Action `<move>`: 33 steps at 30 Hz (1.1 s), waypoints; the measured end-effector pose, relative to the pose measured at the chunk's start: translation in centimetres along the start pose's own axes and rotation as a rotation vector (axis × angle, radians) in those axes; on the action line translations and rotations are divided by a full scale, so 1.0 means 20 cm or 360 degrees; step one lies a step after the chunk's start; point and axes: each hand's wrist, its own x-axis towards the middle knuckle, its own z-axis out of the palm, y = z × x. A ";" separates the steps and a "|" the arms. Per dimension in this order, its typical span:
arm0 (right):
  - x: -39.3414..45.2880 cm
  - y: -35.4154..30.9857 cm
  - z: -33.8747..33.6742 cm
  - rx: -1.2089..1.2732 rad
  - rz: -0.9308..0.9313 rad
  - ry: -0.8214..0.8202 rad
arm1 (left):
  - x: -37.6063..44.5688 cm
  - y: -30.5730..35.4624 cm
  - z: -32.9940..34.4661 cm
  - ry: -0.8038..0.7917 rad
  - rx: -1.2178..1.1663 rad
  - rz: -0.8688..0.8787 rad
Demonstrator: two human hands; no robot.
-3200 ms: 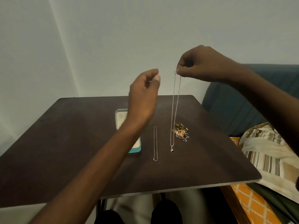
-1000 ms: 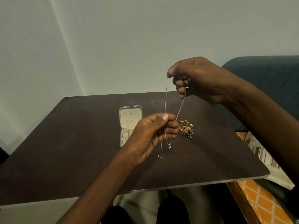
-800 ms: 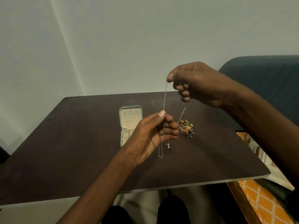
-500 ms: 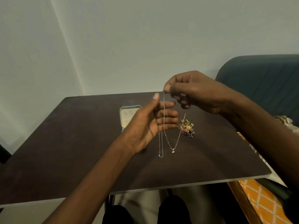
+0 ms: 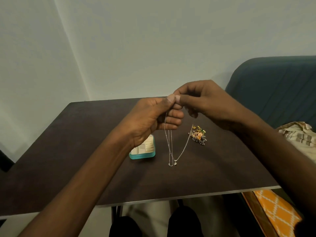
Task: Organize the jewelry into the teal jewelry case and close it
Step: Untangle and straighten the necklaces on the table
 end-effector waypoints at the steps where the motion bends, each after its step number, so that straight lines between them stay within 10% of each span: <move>1: -0.01 0.02 0.01 0.0131 0.0023 0.0034 | 0.00 0.01 0.00 0.0014 0.0022 0.0006; 10: -0.11 0.21 0.21 0.0912 0.0239 0.0342 | 0.01 0.09 0.00 0.0142 -0.0242 -0.0021; 20: -0.24 0.32 0.39 0.0772 0.0334 0.0314 | 0.02 0.14 -0.04 0.0357 -0.0528 0.0028; 33: -0.27 0.16 0.37 -0.1089 -0.0436 0.0388 | -0.02 0.04 0.01 0.0497 0.0148 0.0234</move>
